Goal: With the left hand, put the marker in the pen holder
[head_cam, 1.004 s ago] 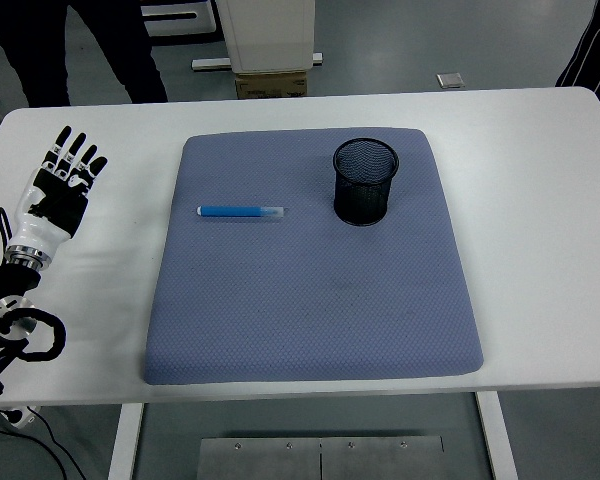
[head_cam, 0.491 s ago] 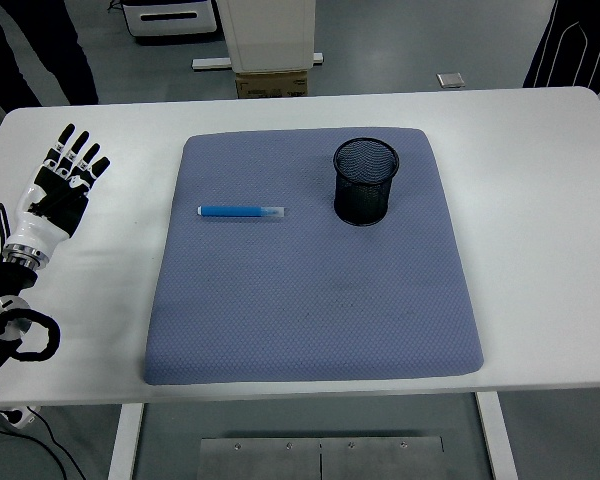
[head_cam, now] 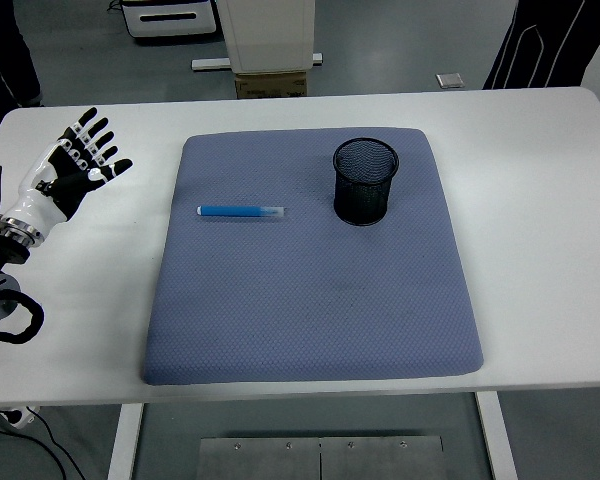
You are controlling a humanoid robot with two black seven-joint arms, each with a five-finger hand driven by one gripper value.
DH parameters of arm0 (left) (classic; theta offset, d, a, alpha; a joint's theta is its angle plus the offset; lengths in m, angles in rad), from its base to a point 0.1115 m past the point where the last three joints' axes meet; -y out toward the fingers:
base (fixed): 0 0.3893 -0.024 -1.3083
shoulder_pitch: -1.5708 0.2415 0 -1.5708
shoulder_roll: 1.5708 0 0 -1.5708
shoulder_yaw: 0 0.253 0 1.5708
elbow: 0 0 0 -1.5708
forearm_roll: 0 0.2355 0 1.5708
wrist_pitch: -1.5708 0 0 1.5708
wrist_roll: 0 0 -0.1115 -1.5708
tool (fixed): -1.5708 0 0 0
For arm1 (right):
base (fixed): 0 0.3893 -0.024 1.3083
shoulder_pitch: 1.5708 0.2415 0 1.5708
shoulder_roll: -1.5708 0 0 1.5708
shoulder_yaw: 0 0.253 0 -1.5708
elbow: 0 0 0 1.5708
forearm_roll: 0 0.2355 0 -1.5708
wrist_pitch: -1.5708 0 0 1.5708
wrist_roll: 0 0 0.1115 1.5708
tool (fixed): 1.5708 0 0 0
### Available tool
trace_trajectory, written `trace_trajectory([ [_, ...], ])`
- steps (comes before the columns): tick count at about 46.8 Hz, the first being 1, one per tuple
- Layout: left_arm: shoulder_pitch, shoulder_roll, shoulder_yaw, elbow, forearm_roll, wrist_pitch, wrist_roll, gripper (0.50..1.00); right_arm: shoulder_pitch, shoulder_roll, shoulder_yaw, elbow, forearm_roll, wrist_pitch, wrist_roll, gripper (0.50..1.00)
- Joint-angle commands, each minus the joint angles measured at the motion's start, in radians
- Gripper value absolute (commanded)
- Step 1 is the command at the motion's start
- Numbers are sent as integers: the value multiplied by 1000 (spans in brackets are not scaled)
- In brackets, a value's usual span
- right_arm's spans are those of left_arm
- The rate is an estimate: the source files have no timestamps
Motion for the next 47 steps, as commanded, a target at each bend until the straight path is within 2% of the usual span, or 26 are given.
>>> trace_trajectory([
  [1,-34,14,53,-3,0,27,2,1000,0,0,0,0,0,0,0,1000],
  [10,-116,21,179,-1,0,34,2,1000,0,0,0,0,0,0,0,1000],
  [15,-132,18,188,-1,4,35,5,1000,0,0,0,0,0,0,0,1000],
  [23,-163,20,217,-10,40,30,74,1000,0,0,0,0,0,0,0,1000],
  [36,-200,9,240,-13,135,29,78,1000,0,0,1,0,0,0,0,1000],
  [41,-244,7,302,-18,143,29,78,1000,0,0,1,0,0,0,0,1000],
  [42,-284,7,361,-29,142,29,78,1000,0,0,0,0,0,0,0,1000],
  [47,-361,6,512,-30,143,29,77,1000,0,0,0,0,0,0,0,1000],
])
